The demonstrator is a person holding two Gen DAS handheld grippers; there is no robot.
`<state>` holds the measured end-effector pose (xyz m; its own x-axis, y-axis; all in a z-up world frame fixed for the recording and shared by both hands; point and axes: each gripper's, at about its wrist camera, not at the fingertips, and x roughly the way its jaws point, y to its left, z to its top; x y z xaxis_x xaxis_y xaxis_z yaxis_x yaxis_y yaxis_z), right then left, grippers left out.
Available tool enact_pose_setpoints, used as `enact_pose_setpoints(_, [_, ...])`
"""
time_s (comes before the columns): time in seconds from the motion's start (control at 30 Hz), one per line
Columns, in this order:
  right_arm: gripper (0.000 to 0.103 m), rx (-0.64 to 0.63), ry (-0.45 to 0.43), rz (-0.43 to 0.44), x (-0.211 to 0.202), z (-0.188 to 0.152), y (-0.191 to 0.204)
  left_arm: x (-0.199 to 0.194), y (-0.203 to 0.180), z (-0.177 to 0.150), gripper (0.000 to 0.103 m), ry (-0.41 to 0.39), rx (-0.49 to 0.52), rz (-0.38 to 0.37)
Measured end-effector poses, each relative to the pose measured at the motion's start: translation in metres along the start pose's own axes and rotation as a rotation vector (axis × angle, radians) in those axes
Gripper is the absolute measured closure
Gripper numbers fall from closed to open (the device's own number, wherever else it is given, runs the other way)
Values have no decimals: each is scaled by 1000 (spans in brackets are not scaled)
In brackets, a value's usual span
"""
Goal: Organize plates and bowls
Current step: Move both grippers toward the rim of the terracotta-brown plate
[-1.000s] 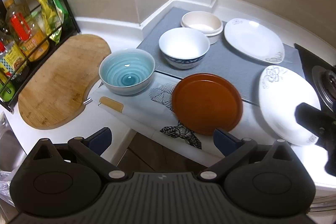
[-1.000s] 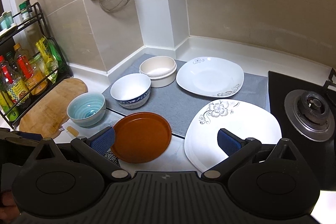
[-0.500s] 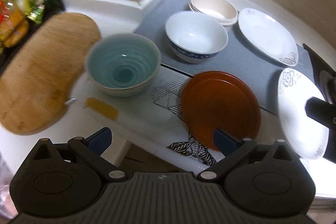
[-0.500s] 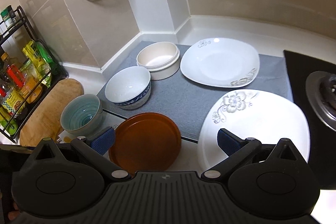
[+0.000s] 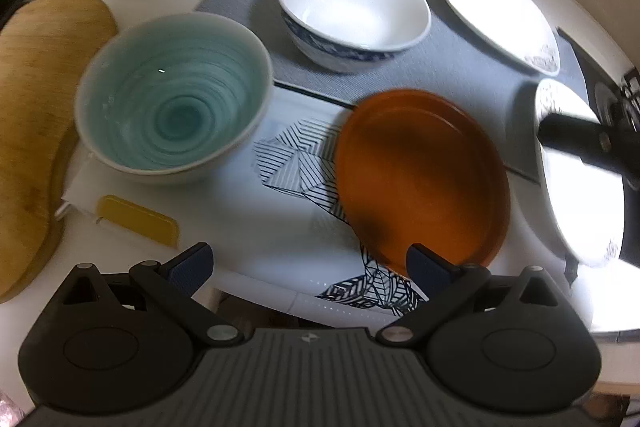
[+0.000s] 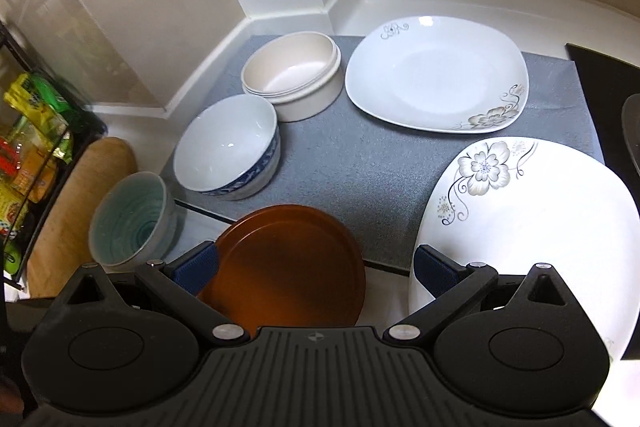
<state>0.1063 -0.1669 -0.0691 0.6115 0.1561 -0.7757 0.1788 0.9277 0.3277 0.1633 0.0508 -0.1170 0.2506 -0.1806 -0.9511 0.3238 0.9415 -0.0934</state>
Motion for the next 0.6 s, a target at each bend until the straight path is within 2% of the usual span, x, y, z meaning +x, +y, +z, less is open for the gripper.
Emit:
enact_pose_setpoints(0.37, [0,-102,115,83,45,32,-8,15,-6,6,0,23,-80,31])
enact_pose_setpoints(0.6, [0,-167,192,111,70,37,-11,23,-13,11,0,31,-112,44])
